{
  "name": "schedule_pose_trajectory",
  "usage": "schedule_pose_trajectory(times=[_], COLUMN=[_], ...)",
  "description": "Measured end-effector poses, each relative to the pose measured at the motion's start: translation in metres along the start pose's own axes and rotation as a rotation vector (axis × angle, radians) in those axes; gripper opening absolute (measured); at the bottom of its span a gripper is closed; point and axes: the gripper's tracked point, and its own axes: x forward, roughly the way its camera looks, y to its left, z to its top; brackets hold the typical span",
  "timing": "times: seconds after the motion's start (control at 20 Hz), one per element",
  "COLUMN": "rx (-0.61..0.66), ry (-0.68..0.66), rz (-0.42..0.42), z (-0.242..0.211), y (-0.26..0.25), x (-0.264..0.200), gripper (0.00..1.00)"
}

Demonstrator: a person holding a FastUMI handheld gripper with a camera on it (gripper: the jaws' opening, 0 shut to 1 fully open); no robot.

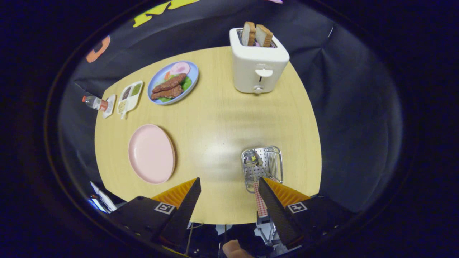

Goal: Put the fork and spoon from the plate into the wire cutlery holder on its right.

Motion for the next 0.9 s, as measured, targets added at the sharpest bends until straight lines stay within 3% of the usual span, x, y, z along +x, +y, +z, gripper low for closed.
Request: schedule_pose_trajectory(times=[0.45, 0.9], rx=[0.006, -0.008], ry=[-0.377, -0.857], rz=[0.016, 0.028], z=[-0.015, 0.0], y=[0.086, 0.136], x=[-0.059, -0.164], gripper=[0.97, 0.97])
